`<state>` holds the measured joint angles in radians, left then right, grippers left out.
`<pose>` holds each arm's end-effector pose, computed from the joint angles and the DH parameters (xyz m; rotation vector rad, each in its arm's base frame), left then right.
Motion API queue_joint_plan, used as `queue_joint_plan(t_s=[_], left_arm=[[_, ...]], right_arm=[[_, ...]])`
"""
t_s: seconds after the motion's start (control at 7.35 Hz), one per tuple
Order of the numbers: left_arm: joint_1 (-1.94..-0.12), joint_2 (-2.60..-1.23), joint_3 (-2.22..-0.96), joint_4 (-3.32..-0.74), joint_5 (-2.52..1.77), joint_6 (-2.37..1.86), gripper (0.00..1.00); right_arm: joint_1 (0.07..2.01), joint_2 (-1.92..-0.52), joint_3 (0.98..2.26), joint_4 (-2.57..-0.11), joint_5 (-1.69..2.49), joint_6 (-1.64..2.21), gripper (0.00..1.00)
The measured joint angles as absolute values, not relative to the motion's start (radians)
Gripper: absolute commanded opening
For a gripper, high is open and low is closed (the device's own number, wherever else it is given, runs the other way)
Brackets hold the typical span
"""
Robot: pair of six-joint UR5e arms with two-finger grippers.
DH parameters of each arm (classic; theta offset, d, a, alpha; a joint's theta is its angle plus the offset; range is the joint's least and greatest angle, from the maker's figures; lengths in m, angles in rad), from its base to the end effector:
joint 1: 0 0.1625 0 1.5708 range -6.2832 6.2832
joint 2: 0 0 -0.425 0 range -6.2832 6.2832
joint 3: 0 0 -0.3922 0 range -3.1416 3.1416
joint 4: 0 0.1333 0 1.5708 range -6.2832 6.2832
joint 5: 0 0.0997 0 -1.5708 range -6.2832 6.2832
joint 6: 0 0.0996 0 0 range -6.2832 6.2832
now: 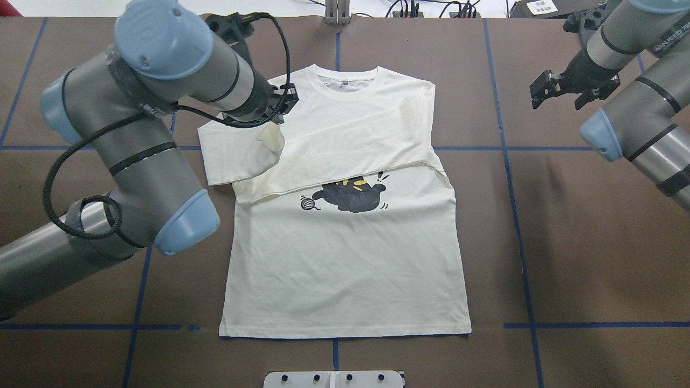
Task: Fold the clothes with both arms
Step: 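Fold the held sleeve across the shirt body with the left gripper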
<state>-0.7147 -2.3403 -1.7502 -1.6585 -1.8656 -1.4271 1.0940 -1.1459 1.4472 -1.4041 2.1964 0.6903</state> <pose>0.4278 -0.5094 0.1117 0.1855 1.0523 -0.3633 -0.2432 -0.6342 0.4604 0.0393 -0.7611 0.0567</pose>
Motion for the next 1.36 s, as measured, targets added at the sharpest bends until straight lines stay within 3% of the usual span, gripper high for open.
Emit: queue_joint_plan(t_s=[0.54,0.68,0.82,1.09,1.36], left_arm=[[-0.509,-2.57,-1.508,-1.78,-1.747,-1.615,0.0],[-0.469,-2.618,-1.4,-1.855,-1.711,-1.661,0.07],[-0.438,-2.665,-1.304,-1.904,-1.681,-1.698,0.99],[-0.391,-2.719,-1.136,-2.058,-1.619,-1.704,1.0],[-0.376,-2.722,-1.104,-2.129,-1.597,-1.626,1.0]], right_arm=[[1.095,-1.151,1.448,-1.404,2.197,0.693,1.0],[1.095,-1.151,1.448,-1.404,2.197,0.693,1.0],[1.095,-1.151,1.448,-1.404,2.197,0.693,1.0],[1.095,-1.151,1.448,-1.403,2.198,0.695,1.0],[1.093,-1.147,1.455,-1.402,2.199,0.703,1.0]])
